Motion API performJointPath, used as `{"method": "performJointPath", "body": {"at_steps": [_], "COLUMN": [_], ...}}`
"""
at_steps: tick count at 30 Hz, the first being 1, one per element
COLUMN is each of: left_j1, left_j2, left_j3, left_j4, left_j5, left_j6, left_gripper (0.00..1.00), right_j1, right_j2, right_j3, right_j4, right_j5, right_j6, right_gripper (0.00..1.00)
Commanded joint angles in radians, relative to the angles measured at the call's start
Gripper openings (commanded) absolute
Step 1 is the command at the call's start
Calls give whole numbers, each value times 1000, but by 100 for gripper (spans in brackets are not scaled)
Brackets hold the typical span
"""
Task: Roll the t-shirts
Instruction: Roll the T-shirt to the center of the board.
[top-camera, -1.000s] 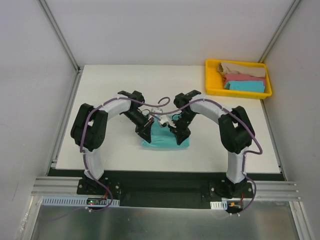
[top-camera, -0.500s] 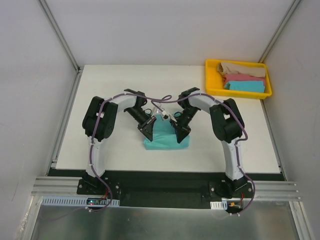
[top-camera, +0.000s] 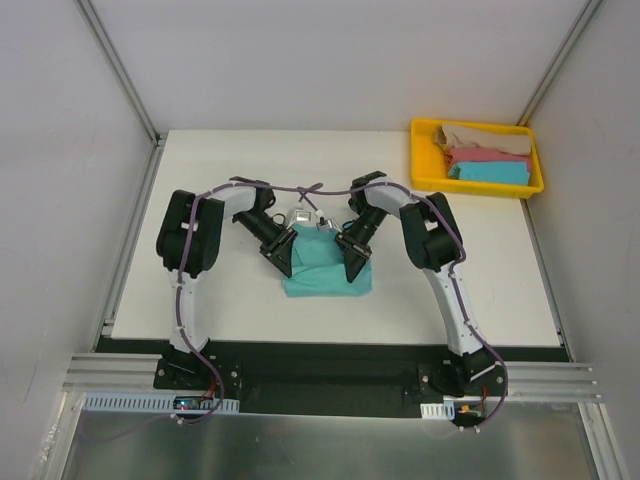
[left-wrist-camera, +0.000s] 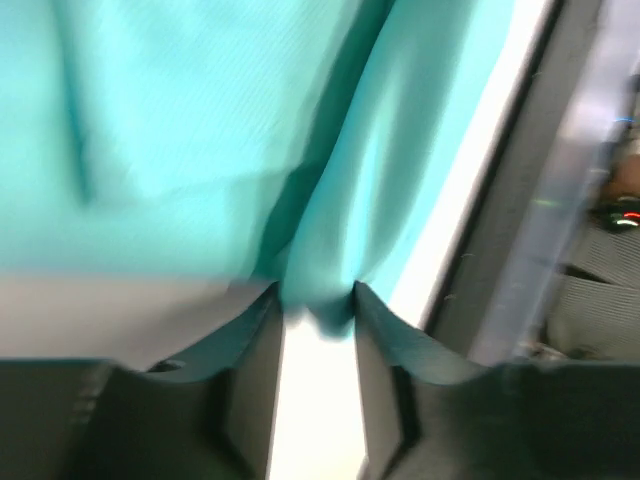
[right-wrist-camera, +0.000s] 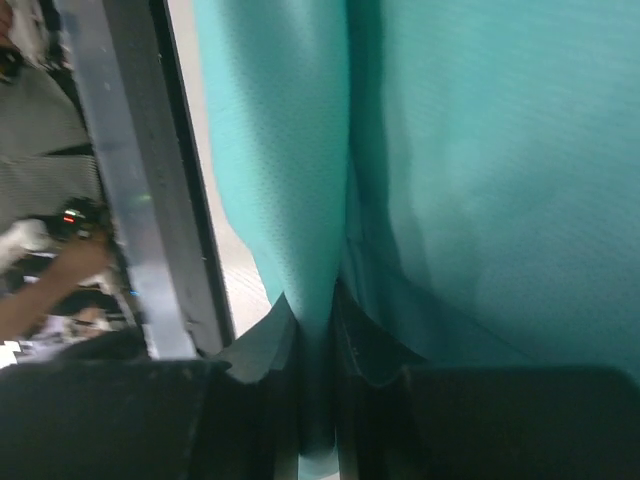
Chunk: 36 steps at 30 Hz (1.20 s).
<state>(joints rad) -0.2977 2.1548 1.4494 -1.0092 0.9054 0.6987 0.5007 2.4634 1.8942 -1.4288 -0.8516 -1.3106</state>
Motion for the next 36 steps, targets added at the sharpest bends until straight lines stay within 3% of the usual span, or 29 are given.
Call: {"method": "performJointPath", "body": {"at_steps": [1, 5, 11, 14, 19, 34, 36], "left_j1": [35, -13, -237, -346, -411, -417, -417], "left_j2": [-289, -548, -843, -909, -895, -692, -672], "left_j3": [-139, -279, -578, -699, -745, -719, -728], "left_j4": [130, 247, 533, 707, 799, 810, 816], "left_j5": [-149, -244, -390, -479, -510, -583, -628], "left_j6": [96, 153, 260, 298, 329, 407, 450], "left_gripper": [37, 46, 56, 59, 61, 62, 69], "right_j1": [-33, -27, -4, 1, 6, -1, -5], "right_j2": [138, 163, 178, 178, 175, 175, 174], "right_j3": [110, 137, 141, 140, 135, 137, 137], "right_j4": [-229, -229, -229, -229, -229, -229, -229], "right_j5": [154, 174, 216, 221, 227, 218, 215], "right_j6": [195, 226, 241, 240, 234, 234, 237], "right_gripper": [15, 15, 14, 14, 13, 13, 13]}}
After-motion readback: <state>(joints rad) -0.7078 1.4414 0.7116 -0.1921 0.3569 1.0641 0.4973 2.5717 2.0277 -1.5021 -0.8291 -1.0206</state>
